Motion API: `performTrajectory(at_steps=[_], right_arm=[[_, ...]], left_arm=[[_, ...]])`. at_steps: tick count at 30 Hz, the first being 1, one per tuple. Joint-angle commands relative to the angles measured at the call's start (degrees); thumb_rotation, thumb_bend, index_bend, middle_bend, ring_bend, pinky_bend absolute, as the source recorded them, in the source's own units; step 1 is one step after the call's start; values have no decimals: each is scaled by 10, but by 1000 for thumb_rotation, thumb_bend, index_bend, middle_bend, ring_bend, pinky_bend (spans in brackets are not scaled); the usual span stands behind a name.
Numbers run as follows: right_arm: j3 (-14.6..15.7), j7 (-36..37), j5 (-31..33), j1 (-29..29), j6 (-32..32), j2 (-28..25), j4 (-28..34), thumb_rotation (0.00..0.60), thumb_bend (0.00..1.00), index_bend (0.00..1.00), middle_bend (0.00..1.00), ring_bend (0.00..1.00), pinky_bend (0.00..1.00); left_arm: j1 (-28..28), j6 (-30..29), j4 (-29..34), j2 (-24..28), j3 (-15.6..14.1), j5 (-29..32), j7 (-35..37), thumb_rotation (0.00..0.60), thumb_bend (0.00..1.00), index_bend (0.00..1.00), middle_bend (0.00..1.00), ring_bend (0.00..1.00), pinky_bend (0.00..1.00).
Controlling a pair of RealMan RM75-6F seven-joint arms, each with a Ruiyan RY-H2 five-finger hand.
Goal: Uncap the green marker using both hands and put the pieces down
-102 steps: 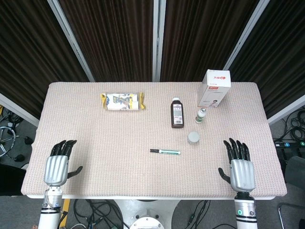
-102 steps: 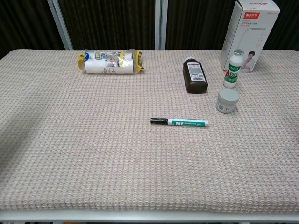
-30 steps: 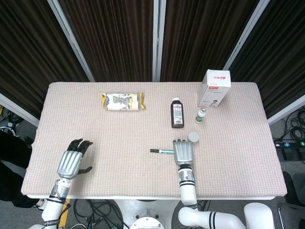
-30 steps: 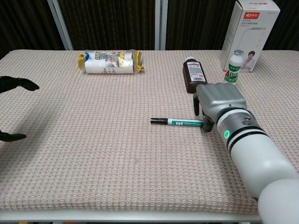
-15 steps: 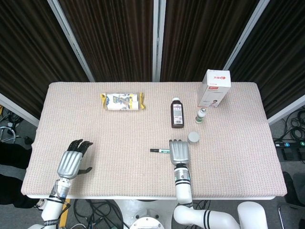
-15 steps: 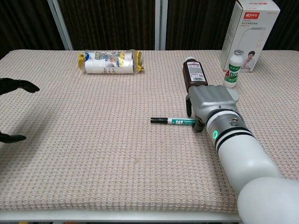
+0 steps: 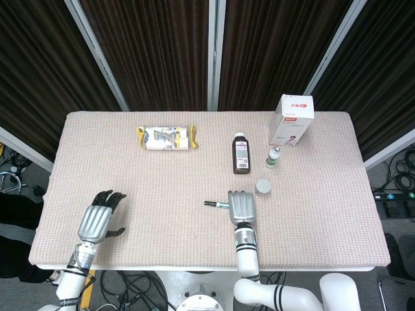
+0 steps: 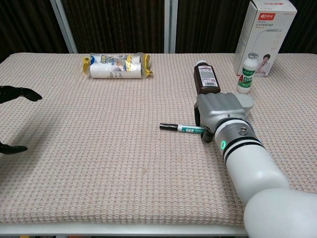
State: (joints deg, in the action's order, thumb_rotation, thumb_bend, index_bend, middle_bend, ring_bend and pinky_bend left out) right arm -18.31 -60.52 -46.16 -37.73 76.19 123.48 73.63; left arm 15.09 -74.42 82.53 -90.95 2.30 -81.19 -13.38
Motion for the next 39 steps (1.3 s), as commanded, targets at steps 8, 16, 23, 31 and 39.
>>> performTrajectory(at_steps=[8, 16, 23, 31, 39], right_arm=[[-1, -2, 4, -3, 2, 6, -7, 600, 231, 542, 564, 517, 642], [-1, 9, -9, -2, 11, 3, -5, 600, 279, 601, 610, 542, 642], [-6, 14, -22, -2, 21, -5, 9, 600, 280, 616, 618, 544, 642], [-49, -23, -28, -47, 18, -10, 8, 600, 286, 633, 632, 554, 642], [-87, -51, -28, -110, -1, 10, -35, 600, 294, 646, 643, 564, 642]], left_arm=[[3, 3, 1, 2, -1, -1, 3, 600, 2, 196, 165, 94, 136], [3, 3, 5, 3, -1, 0, 1, 600, 2, 196, 165, 94, 136], [4, 2, 10, 3, 4, 4, -1, 600, 2, 196, 165, 94, 139], [35, 19, 24, -10, 43, 25, -28, 600, 5, 248, 165, 95, 179], [90, 55, 47, -34, 100, 88, -126, 600, 10, 260, 194, 104, 220]])
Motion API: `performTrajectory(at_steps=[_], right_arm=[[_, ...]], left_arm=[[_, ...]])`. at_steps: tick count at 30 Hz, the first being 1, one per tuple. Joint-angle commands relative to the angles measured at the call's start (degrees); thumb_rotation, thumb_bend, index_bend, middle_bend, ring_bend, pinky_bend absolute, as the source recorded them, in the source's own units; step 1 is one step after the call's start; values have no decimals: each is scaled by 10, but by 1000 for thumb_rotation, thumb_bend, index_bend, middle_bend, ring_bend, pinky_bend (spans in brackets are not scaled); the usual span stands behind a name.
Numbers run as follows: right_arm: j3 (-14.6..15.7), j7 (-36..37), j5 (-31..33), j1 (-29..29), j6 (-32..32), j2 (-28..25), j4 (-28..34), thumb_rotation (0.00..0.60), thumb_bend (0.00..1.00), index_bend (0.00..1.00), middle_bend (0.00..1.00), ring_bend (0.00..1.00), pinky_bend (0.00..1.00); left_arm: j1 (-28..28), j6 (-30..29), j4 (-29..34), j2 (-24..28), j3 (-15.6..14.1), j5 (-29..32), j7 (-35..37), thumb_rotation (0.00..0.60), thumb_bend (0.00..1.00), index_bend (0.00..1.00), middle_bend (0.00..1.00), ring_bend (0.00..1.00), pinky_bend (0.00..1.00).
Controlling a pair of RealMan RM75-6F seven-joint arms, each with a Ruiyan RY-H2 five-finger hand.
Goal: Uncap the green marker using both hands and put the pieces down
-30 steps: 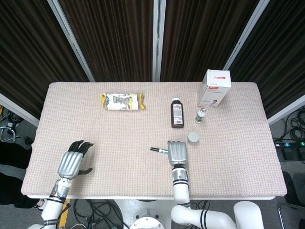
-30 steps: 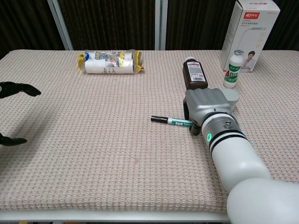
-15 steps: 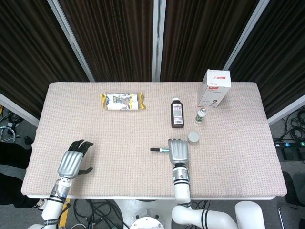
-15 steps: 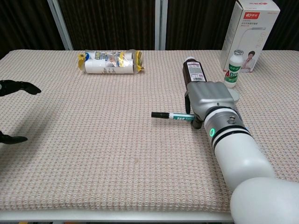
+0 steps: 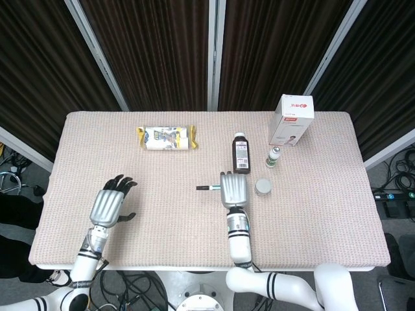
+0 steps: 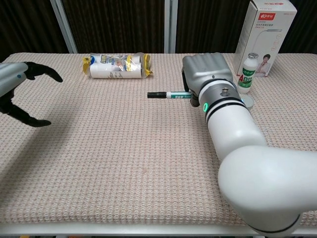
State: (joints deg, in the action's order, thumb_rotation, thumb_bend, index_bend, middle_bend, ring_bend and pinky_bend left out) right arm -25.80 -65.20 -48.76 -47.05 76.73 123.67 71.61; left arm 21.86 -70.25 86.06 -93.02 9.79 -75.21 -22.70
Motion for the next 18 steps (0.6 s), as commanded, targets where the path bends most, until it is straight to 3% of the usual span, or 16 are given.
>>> performTrajectory(at_steps=[1, 6, 10, 18], right_arm=[[-17, -3, -2, -23, -7, 12, -21, 600, 294, 647, 645, 566, 642], [-39, 7, 1, -54, -13, 32, -51, 600, 294, 647, 645, 566, 642], [-48, 19, -3, -74, -17, 43, -74, 600, 291, 648, 645, 565, 642], [-63, 42, -2, -102, -33, 53, -103, 600, 288, 654, 649, 571, 642]], left_arm=[[29, 16, 14, -19, 33, 37, -39, 600, 11, 267, 205, 112, 232], [80, 44, 17, -59, 88, 114, -78, 600, 28, 296, 244, 147, 267], [116, 42, 4, -85, 107, 153, -135, 600, 44, 313, 277, 188, 300], [154, 13, -20, -129, 124, 172, -151, 600, 54, 369, 335, 241, 346]])
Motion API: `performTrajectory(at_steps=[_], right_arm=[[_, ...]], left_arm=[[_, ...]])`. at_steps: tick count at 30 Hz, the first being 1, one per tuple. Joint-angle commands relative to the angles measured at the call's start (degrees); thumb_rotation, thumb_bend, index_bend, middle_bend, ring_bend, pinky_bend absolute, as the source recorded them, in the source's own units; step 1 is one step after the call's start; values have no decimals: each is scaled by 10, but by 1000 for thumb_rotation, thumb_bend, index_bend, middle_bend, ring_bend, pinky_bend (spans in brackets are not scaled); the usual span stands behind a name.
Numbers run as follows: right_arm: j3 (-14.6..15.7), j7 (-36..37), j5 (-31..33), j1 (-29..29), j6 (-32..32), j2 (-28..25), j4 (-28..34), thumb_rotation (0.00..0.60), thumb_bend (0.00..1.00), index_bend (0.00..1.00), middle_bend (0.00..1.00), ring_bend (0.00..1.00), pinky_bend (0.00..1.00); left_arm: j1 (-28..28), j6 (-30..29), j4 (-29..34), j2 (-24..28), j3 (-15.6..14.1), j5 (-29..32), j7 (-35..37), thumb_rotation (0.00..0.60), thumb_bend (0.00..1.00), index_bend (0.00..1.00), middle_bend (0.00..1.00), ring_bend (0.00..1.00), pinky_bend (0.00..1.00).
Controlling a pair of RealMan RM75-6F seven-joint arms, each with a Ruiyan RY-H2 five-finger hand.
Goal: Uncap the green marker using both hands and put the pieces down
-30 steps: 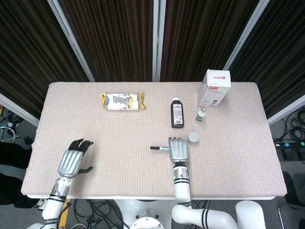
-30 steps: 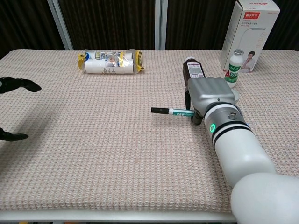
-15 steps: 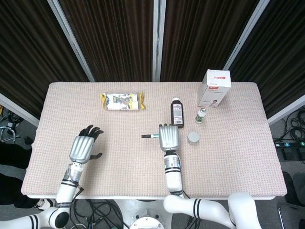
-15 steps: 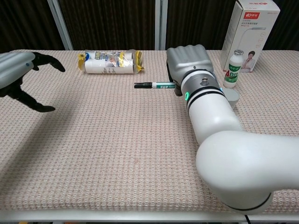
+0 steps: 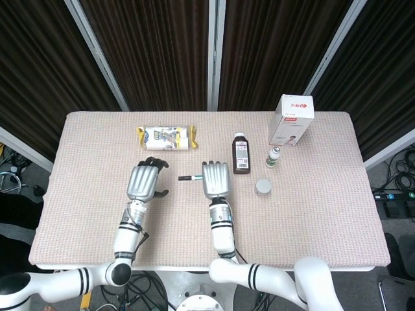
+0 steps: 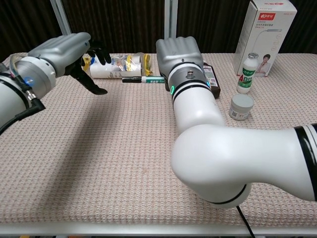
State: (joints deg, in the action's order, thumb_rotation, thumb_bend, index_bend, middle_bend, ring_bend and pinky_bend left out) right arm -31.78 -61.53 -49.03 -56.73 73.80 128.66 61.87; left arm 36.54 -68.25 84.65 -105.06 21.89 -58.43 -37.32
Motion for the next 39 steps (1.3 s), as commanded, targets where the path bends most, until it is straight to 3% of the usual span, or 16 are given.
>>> performTrajectory(at_steps=[1, 11, 19, 39], right_arm=[[-4, 7, 1, -8, -5, 4, -8, 600, 288, 654, 649, 571, 642], [-17, 17, 9, -43, -17, 13, -36, 600, 290, 656, 649, 572, 642], [-7, 33, 31, -65, -14, 13, -37, 600, 290, 656, 649, 572, 642], [7, 48, 60, -93, -7, 13, -53, 600, 293, 660, 649, 572, 642]], left_arm=[[11, -8, -8, -11, 4, 6, -5, 600, 56, 376, 341, 247, 351], [34, -21, -31, -33, -3, 13, -5, 600, 85, 444, 408, 309, 412], [39, -27, -41, -34, 0, 34, -7, 600, 225, 465, 427, 327, 427], [41, -23, -58, -32, -12, 56, 21, 600, 250, 502, 462, 381, 465]])
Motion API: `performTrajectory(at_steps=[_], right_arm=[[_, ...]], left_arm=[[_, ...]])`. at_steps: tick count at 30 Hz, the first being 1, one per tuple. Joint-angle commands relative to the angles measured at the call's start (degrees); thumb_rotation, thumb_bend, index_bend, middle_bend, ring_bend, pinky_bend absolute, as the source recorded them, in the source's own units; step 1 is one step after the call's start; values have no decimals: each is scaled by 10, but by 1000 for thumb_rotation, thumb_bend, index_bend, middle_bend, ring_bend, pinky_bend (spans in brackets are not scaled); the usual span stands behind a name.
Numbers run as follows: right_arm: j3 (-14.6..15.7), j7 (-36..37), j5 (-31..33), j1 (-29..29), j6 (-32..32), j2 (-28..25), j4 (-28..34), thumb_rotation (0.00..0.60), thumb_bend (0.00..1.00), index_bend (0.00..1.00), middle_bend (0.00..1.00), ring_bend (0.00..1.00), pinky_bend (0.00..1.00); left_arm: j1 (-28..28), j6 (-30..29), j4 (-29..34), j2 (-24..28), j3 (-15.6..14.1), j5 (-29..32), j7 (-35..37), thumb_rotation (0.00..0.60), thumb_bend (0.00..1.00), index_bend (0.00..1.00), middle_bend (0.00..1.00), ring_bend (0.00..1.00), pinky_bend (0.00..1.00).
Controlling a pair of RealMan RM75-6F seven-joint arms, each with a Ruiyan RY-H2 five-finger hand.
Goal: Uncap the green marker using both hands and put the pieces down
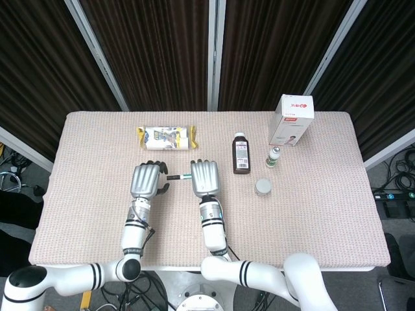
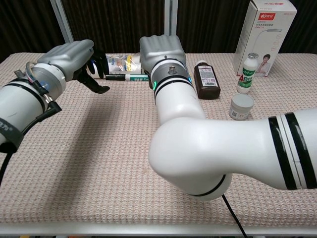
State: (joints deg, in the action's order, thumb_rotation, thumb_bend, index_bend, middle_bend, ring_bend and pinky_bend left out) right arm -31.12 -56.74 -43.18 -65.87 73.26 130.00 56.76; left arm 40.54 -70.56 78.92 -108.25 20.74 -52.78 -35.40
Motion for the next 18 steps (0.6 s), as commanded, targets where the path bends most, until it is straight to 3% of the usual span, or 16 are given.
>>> performTrajectory(at_steps=[1, 18], right_arm=[[1, 0, 3, -3, -2, 0, -2, 600, 293, 660, 649, 572, 642], [17, 15, 43, -35, -13, 0, -23, 600, 294, 662, 649, 572, 642]], left_arm=[[1, 0, -1, 0, 0, -1, 4, 600, 251, 502, 463, 381, 465], [10, 10, -12, -2, 3, -10, 48, 600, 255, 504, 466, 396, 477]])
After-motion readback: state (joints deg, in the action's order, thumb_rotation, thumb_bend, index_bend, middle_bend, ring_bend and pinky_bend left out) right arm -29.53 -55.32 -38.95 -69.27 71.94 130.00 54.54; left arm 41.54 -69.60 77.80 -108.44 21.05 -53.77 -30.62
